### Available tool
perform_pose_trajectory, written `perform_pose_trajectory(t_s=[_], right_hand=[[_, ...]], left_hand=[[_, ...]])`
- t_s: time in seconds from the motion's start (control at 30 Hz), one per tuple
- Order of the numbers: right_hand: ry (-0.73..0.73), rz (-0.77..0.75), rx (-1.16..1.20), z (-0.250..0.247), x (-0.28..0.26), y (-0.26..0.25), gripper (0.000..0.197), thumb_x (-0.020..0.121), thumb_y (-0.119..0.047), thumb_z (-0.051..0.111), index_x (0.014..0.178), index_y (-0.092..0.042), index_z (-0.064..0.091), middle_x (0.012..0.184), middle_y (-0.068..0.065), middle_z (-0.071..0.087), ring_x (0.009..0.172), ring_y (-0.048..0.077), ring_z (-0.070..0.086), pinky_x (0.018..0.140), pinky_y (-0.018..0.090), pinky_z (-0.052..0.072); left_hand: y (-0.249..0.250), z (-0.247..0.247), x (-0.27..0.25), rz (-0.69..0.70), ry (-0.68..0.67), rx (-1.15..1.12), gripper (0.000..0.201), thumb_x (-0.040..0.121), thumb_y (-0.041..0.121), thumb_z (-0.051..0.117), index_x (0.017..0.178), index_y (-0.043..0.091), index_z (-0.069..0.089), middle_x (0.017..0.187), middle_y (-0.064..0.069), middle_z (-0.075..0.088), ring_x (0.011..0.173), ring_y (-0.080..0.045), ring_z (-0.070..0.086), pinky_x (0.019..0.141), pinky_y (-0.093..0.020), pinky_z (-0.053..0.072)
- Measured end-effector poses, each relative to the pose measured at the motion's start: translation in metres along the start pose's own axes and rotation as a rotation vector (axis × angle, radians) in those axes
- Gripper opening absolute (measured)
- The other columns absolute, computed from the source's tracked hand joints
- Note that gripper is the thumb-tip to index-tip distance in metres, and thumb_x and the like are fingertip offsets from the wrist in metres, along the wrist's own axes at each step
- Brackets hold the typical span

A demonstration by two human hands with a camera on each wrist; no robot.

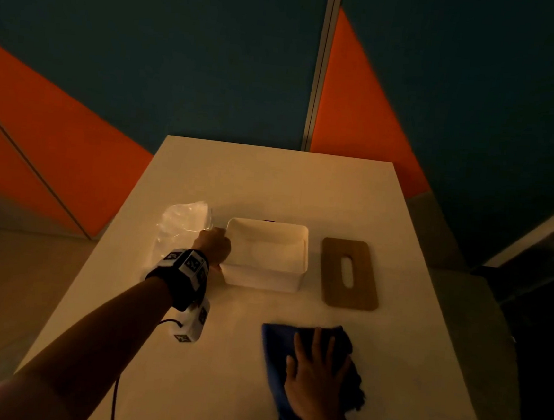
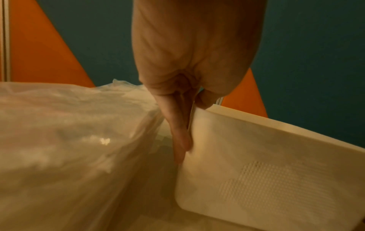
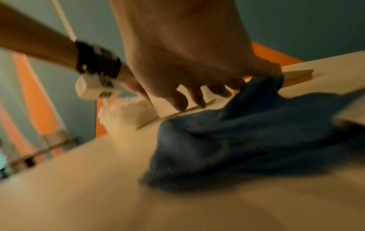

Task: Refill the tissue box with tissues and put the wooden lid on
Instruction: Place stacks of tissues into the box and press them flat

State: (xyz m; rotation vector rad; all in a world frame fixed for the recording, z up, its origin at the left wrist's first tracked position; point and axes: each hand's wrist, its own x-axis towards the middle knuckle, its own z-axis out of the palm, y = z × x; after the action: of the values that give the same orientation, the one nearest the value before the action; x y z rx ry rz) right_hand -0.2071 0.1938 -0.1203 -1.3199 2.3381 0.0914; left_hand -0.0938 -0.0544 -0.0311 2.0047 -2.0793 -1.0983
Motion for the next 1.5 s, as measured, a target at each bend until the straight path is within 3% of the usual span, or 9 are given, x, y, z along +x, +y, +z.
perform_pose_trajectory(t_s=[0.1,0.33,0.53,0.63,0.77,0.87,1.1,1.23,1.5], right_hand=[[-0.010,-0.040,0.064,0.020,0.002,0.002,0.066,0.092,-0.059,0.003,0.125,-0.025,0.049,0.121,0.021,0.066,0.118,0.045,0.041,0.114,0.059,-0.009],[-0.031,-0.118,0.027,0.027,0.002,-0.002,0.074,0.089,-0.062,-0.001,0.129,-0.018,0.043,0.124,0.028,0.062,0.122,0.042,0.035,0.117,0.054,-0.014],[-0.002,-0.151,-0.152,0.003,-0.003,-0.006,0.088,0.091,-0.063,0.002,0.112,-0.015,0.073,0.118,0.028,0.065,0.115,0.045,0.058,0.115,0.056,-0.018],[-0.048,-0.144,-0.097,-0.046,-0.012,-0.023,0.058,0.096,-0.056,0.024,0.138,-0.023,0.047,0.148,0.010,0.043,0.137,0.030,0.039,0.117,0.048,0.008],[0.014,-0.354,0.193,-0.113,-0.011,-0.057,0.033,0.094,-0.046,0.041,0.112,-0.025,0.059,0.119,-0.002,0.064,0.111,0.021,0.060,0.090,0.031,0.047],[0.051,-0.469,0.255,-0.162,0.004,-0.092,0.026,0.091,-0.044,0.049,0.104,-0.027,0.065,0.109,-0.003,0.069,0.104,0.021,0.063,0.085,0.031,0.050],[0.001,-0.584,0.125,-0.206,0.073,-0.172,0.023,0.091,-0.031,0.049,0.106,-0.026,0.066,0.118,0.008,0.065,0.108,0.029,0.060,0.091,0.038,0.050],[-0.079,-0.625,-0.093,-0.204,0.101,-0.213,0.028,0.092,-0.029,0.049,0.116,-0.028,0.064,0.131,0.008,0.055,0.116,0.028,0.055,0.097,0.038,0.046],[-0.038,-0.682,-0.243,-0.198,0.143,-0.286,0.055,0.089,-0.015,0.055,0.139,-0.028,0.036,0.128,0.012,0.056,0.108,0.032,0.061,0.085,0.039,0.049]], left_hand=[[-0.005,0.004,0.007,0.037,-0.005,0.055,0.034,0.095,0.015,0.033,0.120,0.000,0.052,0.127,-0.024,0.053,0.112,-0.041,0.054,0.094,-0.041,0.049],[-0.007,0.004,-0.002,0.129,-0.004,0.152,0.036,0.097,0.024,0.036,0.115,-0.001,0.055,0.117,-0.024,0.062,0.104,-0.040,0.060,0.091,-0.045,0.051],[-0.037,-0.011,-0.037,0.241,0.228,0.305,0.050,0.088,0.046,0.052,0.129,0.018,0.046,0.128,-0.009,0.053,0.111,-0.028,0.055,0.084,-0.044,0.053],[-0.065,-0.019,-0.057,0.134,0.216,0.434,0.069,0.079,0.052,0.063,0.134,0.018,0.039,0.137,-0.008,0.039,0.121,-0.027,0.043,0.083,-0.041,0.053],[-0.088,-0.017,-0.065,0.121,0.205,0.502,0.057,0.084,0.049,0.058,0.132,0.021,0.047,0.137,-0.003,0.046,0.122,-0.022,0.044,0.085,-0.036,0.050],[-0.090,-0.019,-0.070,0.139,0.281,0.407,0.027,0.092,0.033,0.049,0.112,0.022,0.065,0.115,-0.004,0.066,0.101,-0.025,0.061,0.076,-0.035,0.051],[-0.111,-0.051,-0.065,0.054,0.474,-0.237,0.022,0.088,0.031,0.060,0.085,0.013,0.073,0.084,-0.009,0.074,0.079,-0.029,0.069,0.068,-0.031,0.053],[-0.130,-0.080,-0.057,-0.029,0.339,-0.657,0.023,0.086,0.035,0.063,0.084,0.015,0.073,0.083,-0.011,0.073,0.074,-0.022,0.068,0.059,-0.029,0.053],[-0.150,-0.094,-0.037,0.019,0.200,-0.666,0.022,0.085,0.037,0.064,0.090,0.017,0.074,0.084,-0.001,0.074,0.073,-0.016,0.067,0.052,-0.023,0.047]])
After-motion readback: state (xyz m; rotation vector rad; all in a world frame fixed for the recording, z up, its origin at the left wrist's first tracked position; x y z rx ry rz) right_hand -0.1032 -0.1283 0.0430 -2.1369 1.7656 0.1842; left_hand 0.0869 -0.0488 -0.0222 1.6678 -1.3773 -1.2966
